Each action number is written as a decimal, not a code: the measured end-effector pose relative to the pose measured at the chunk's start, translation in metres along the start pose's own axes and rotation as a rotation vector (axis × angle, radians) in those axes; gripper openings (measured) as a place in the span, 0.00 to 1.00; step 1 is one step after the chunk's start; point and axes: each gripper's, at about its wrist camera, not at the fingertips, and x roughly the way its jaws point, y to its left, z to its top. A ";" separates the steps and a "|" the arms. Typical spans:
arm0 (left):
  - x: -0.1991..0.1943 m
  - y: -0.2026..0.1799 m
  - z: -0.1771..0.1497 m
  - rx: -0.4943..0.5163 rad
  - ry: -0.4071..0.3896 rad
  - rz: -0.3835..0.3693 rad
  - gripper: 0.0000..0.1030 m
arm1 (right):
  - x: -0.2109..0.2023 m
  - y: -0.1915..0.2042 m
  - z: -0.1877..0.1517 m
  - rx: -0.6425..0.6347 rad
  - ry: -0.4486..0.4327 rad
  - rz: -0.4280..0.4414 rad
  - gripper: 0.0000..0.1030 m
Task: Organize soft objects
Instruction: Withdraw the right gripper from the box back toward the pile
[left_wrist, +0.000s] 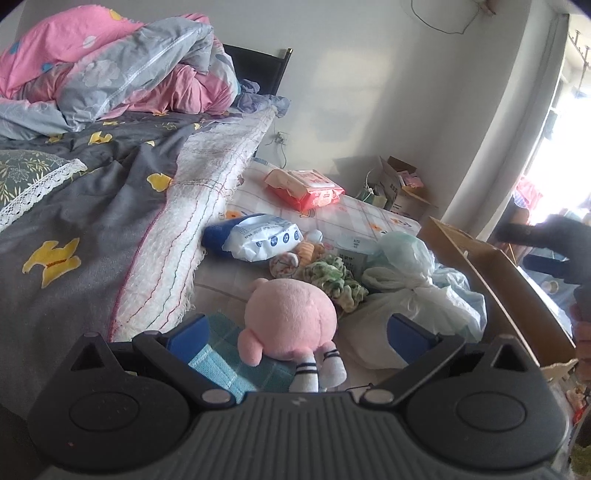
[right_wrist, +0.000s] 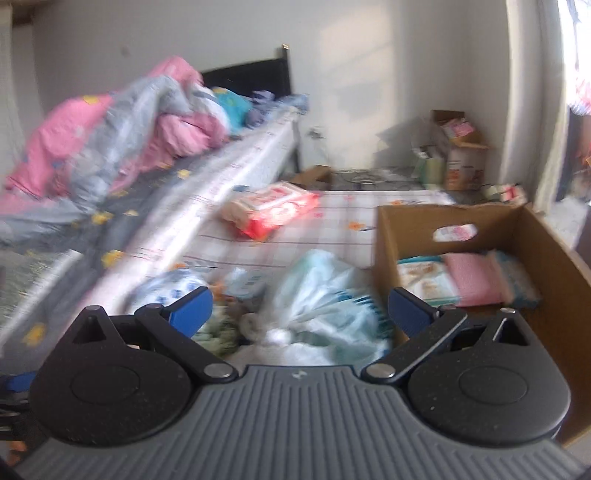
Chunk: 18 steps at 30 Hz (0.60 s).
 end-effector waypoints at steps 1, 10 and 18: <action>-0.001 -0.001 -0.002 0.007 0.001 0.003 1.00 | -0.001 -0.003 -0.003 0.029 0.005 0.042 0.99; -0.003 -0.009 -0.030 0.058 0.064 0.063 1.00 | 0.012 0.006 -0.040 0.092 0.100 0.179 0.99; -0.007 -0.013 -0.041 0.114 0.079 0.123 1.00 | 0.031 0.021 -0.073 0.115 0.203 0.270 0.99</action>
